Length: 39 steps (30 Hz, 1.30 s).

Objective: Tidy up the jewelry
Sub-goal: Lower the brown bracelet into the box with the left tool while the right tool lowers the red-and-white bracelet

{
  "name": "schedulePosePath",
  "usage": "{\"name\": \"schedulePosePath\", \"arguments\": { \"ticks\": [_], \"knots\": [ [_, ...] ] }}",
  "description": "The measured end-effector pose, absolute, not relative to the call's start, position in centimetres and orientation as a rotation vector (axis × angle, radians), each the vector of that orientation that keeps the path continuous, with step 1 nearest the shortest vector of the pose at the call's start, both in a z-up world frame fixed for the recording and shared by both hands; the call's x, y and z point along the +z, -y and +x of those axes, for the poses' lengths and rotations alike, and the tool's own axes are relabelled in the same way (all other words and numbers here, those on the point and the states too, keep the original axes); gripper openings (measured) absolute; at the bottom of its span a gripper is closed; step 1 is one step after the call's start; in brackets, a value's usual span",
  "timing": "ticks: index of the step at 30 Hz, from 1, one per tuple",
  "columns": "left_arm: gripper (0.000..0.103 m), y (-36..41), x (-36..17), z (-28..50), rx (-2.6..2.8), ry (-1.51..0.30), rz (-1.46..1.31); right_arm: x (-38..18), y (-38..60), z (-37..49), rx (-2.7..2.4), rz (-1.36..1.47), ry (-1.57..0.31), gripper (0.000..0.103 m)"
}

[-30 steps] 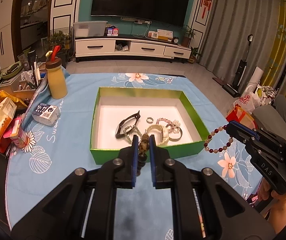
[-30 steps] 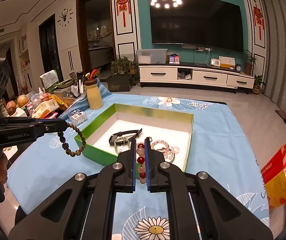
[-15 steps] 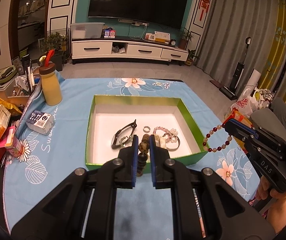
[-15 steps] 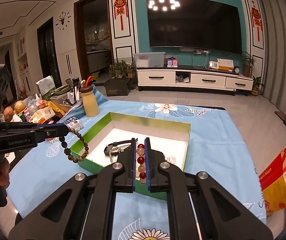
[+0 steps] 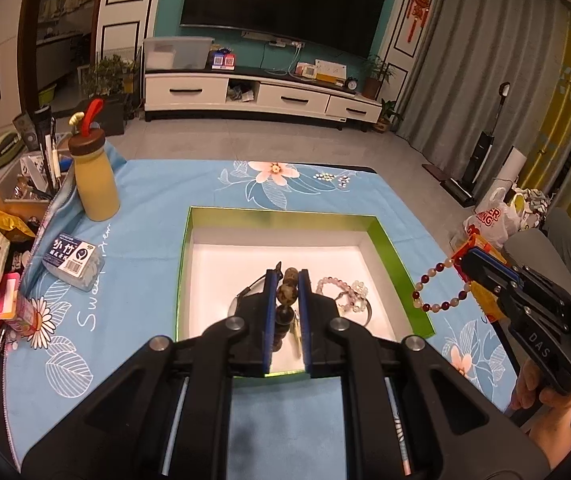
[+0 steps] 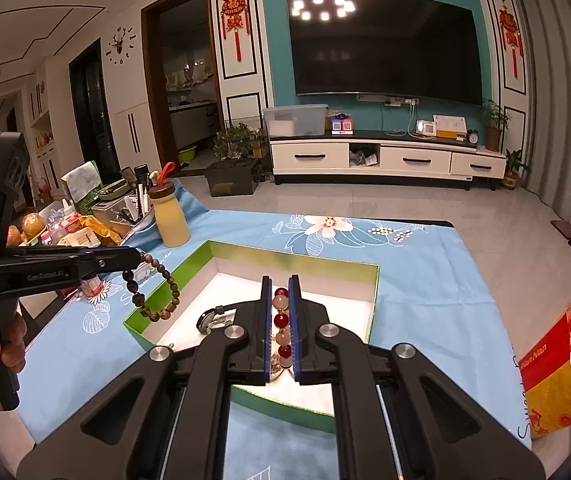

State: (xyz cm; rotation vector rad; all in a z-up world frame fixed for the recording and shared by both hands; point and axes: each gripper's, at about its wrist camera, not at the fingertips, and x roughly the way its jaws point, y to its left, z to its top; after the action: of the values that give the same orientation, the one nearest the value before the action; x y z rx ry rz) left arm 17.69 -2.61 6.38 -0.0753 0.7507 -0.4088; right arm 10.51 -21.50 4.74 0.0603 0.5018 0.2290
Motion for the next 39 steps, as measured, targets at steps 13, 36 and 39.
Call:
{"name": "schedulePosePath", "arguments": {
  "ticks": [13,36,39],
  "knots": [
    [0.01,3.2,4.4,22.3,-0.38,-0.796,-0.07,3.0,21.6,14.9,0.23,0.085,-0.561,0.008],
    [0.01,3.9,1.7,27.3,-0.358,-0.837,-0.05,0.7,21.2,20.2,0.241,0.096,-0.654,0.008],
    [0.01,3.9,1.6,27.5,-0.358,-0.839,-0.049,0.5,21.3,20.8,0.243,0.116,-0.672,0.008]
  ]
}}
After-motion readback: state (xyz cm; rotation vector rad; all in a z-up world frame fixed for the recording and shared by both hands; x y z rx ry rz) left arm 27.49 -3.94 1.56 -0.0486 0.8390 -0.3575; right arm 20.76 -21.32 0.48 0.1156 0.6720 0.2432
